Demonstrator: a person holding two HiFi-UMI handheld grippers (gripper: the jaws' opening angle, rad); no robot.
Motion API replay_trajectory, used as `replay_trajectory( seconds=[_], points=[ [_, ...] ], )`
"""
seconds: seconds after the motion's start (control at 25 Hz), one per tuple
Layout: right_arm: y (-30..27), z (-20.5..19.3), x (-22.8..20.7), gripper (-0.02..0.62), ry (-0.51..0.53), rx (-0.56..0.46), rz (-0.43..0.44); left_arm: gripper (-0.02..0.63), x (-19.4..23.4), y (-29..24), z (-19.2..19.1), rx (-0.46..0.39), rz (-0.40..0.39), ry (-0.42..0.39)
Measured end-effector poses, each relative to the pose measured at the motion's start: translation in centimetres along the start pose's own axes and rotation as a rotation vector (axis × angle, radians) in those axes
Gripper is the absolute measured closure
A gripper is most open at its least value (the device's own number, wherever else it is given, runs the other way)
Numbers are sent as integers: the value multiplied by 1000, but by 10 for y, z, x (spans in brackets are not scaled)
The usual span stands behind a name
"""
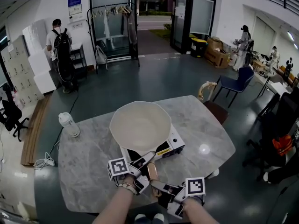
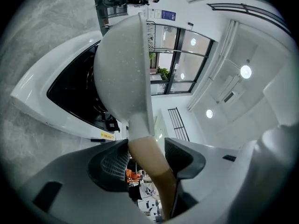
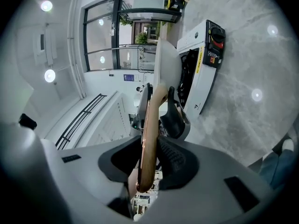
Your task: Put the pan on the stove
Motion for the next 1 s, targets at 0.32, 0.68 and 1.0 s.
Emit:
replay_trajectory(
  seconds=[0.32,0.68,1.0],
  points=[
    [-1,-1,1,468,9,13,-34,342,0,5,3,-3,15,-21],
    [-7,-5,7,344,6,24,16,259,-1,25,5,-52,41,-24],
    [4,8,6,286,43,-29,-56,224,-12,38,4,-53,61,-54]
  ],
)
Point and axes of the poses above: the fingertips, and each gripper's own axes: y backward along the fingers, x to its left, z out of its top, the point moved 7 cm from there along y, backward along the fingers, and after that the axes turned 5 degrees about z, right-handed, at the moved point
